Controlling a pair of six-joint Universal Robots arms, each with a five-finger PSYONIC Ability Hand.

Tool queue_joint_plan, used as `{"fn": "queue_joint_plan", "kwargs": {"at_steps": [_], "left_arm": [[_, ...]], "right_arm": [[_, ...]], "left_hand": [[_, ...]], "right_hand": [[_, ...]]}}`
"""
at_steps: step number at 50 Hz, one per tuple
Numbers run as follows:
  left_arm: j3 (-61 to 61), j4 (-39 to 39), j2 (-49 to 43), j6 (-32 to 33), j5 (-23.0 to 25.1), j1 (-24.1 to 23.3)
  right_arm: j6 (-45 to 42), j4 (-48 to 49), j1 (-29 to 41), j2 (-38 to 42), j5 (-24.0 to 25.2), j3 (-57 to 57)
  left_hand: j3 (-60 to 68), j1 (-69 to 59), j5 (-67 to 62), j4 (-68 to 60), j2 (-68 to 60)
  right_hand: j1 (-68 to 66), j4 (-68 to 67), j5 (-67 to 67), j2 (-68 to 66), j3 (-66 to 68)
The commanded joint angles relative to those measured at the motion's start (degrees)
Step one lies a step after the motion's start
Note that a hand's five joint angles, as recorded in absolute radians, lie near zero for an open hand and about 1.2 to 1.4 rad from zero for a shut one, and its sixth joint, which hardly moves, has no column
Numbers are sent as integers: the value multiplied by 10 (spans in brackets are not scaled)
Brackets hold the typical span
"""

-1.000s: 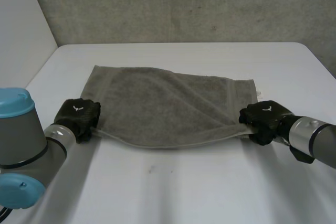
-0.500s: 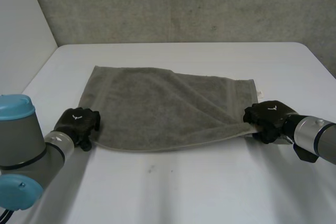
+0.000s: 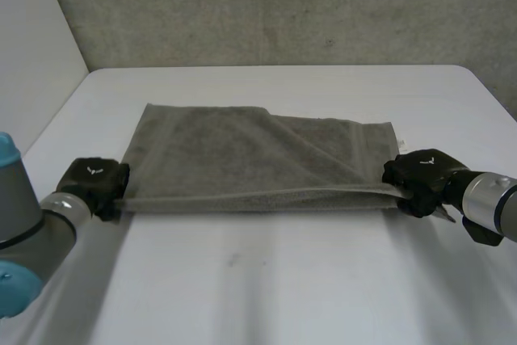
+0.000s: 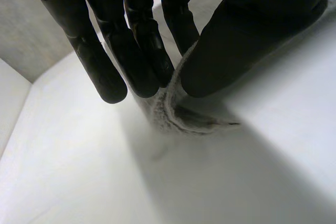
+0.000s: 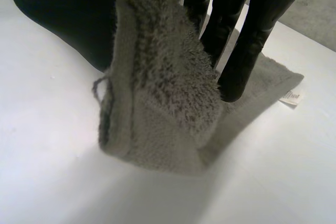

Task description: Fold the laundry

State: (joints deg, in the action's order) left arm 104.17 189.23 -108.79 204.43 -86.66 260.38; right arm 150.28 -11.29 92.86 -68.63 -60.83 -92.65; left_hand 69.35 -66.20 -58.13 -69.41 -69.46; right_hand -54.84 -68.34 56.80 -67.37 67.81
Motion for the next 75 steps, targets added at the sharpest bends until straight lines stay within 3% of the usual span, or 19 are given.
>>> {"fn": "queue_joint_plan", "kwargs": {"at_steps": [1, 2, 3, 5, 7, 11, 17, 24, 26, 31, 38, 56, 57, 58, 59, 60, 61, 63, 75], "left_arm": [[20, -236, 93, 113, -2, -1], [26, -283, 112, 129, -3, -2], [29, -313, 131, 144, 0, -1], [28, -320, 149, 153, 0, 0], [26, -318, 164, 158, 1, 2], [4, -289, 177, 157, 3, 15], [-25, -233, 145, 148, 4, 8], [-134, -122, 3, 121, -6, -17], [-163, -106, -28, 113, -10, -21], [-246, -70, -118, 103, -11, -36], [-359, -25, -239, 103, -22, -41], [-433, 28, -324, 103, -23, -45], [-432, 35, -324, 102, -21, -47], [-432, 35, -324, 102, -21, -47], [-430, 42, -322, 104, -22, -51], [-430, 42, -322, 104, -22, -51], [-425, 48, -317, 103, -21, -58], [-420, 53, -311, 104, -19, -62], [-350, 59, -199, 100, -19, -64]], "right_arm": [[-126, -170, 7, -60, -3, -5], [-176, -229, 7, -64, -4, -13], [-177, -230, 7, -64, -4, -13], [-287, -343, 6, -67, -16, -24], [-331, -385, 0, -67, -20, -24], [-365, -398, 0, -63, -32, -4], [-300, -322, 7, -30, -33, 59], [-223, -181, 10, 9, -48, 97], [-206, -107, 25, 45, -78, 106], [-201, -45, 58, 98, -140, 125], [-199, -1, 70, 148, -169, 143], [-199, 177, 85, 207, -176, 182], [-199, 177, 85, 207, -176, 182], [-198, 178, 86, 210, -177, 185], [-196, 178, 87, 210, -181, 185], [-196, 178, 87, 210, -181, 185], [-190, 178, 87, 207, -184, 184], [-177, 177, 88, 200, -191, 184], [-28, 159, 80, 23, -198, 107]], "left_hand": [[107, -138, -119, -106, -105], [107, -138, -119, -106, -105], [107, -138, -119, -106, -105], [107, -138, -119, -106, -105], [107, -138, -119, -106, -105], [107, -138, -119, -106, -105], [107, -138, -119, -106, -105], [107, -138, -119, -106, -105], [107, -138, -119, -106, -105], [107, -138, -119, -106, -105], [107, -138, -119, -106, -105], [107, -138, -119, -106, -105], [53, -85, -66, -53, -52], [53, -84, -65, -52, -52], [-265, 234, 253, 266, 266], [-268, 237, 256, 269, 269], [-593, 562, 581, 594, 595], [-592, 560, 579, 592, 593], [-593, 562, 581, 594, 595]], "right_hand": [[-252, -117, 132, -126, 122], [-252, -117, 132, -126, 122], [-252, -117, 132, -126, 122], [-252, -117, 132, -126, 122], [-252, -117, 132, -126, 122], [-252, -117, 132, -126, 122], [-252, -117, 132, -126, 122], [-252, -117, 132, -126, 122], [-252, -117, 132, -126, 122], [-252, -117, 132, -126, 122], [-252, -117, 132, -126, 122], [-252, -117, 132, -126, 122], [-252, -117, 132, -126, 122], [-152, -17, 33, -27, 23], [120, 255, -240, 245, -250], [123, 258, -242, 248, -253], [379, 514, -499, 505, -509], [448, 583, -568, 574, -578], [448, 583, -568, 574, -578]]}}
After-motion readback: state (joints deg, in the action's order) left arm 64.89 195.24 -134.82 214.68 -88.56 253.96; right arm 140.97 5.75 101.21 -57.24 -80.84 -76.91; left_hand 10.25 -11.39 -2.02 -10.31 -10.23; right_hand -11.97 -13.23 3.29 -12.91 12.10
